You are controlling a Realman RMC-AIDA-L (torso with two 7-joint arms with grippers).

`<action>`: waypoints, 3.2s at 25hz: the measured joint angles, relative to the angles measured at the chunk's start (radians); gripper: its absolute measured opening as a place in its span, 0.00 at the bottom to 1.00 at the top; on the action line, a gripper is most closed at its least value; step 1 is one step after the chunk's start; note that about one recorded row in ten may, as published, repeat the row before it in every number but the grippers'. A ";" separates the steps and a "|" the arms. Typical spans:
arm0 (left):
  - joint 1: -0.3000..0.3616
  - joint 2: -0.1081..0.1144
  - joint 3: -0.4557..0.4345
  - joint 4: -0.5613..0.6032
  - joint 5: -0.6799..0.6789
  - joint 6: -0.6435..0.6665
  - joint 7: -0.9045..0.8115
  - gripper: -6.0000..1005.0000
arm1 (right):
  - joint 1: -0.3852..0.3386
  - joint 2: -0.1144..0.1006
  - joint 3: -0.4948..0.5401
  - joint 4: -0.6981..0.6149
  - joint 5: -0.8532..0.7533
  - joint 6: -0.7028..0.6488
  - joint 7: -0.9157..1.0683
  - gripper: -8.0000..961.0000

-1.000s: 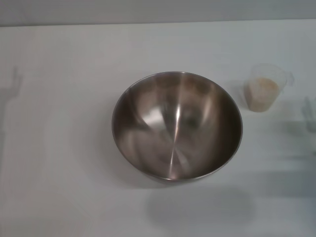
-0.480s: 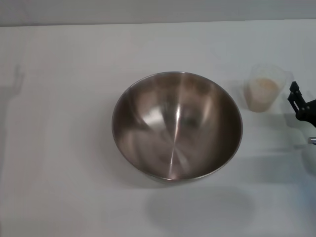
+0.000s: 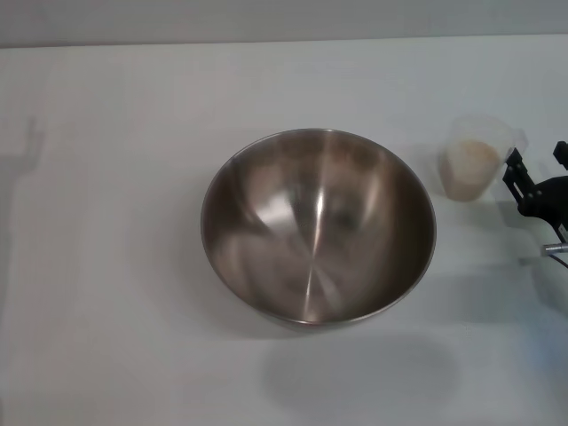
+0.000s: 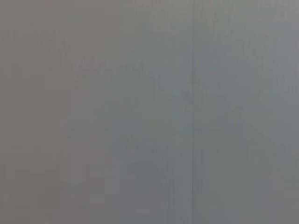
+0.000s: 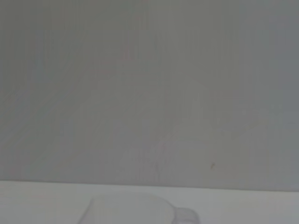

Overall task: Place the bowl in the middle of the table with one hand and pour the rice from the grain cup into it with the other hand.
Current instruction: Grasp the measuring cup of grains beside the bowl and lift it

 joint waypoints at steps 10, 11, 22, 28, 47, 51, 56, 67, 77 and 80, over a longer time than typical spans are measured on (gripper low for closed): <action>0.005 0.001 0.000 0.000 0.003 0.003 0.000 0.80 | 0.012 -0.002 0.009 -0.007 0.002 0.015 0.006 0.69; 0.007 0.001 0.000 0.001 0.003 0.003 0.000 0.80 | 0.013 -0.003 0.010 -0.007 0.003 0.015 0.006 0.69; 0.023 0.001 0.009 0.012 0.008 0.007 0.000 0.80 | 0.020 -0.005 0.011 -0.015 0.009 0.015 0.008 0.69; 0.028 0.000 0.009 0.012 0.008 0.013 -0.002 0.80 | 0.027 -0.005 0.011 -0.020 0.009 0.015 0.008 0.69; 0.036 0.000 0.022 0.011 0.010 0.013 -0.006 0.80 | 0.052 -0.005 0.023 -0.028 0.009 0.054 0.009 0.69; 0.034 0.000 0.022 0.013 0.009 0.009 -0.003 0.80 | 0.055 -0.005 0.023 -0.029 0.009 0.054 0.006 0.69; 0.029 0.000 0.021 0.025 0.009 0.008 -0.005 0.80 | 0.055 -0.004 0.023 -0.029 0.009 0.054 0.002 0.67; 0.027 0.000 0.021 0.036 0.009 0.006 -0.006 0.80 | 0.057 -0.003 0.058 -0.032 0.009 0.081 0.001 0.11; 0.035 -0.002 0.023 0.039 0.009 0.008 -0.007 0.80 | 0.032 0.001 0.075 -0.035 0.010 0.021 -0.001 0.01; 0.038 -0.002 0.031 0.039 0.009 0.011 -0.008 0.80 | 0.015 0.002 0.075 -0.029 0.010 -0.031 -0.010 0.01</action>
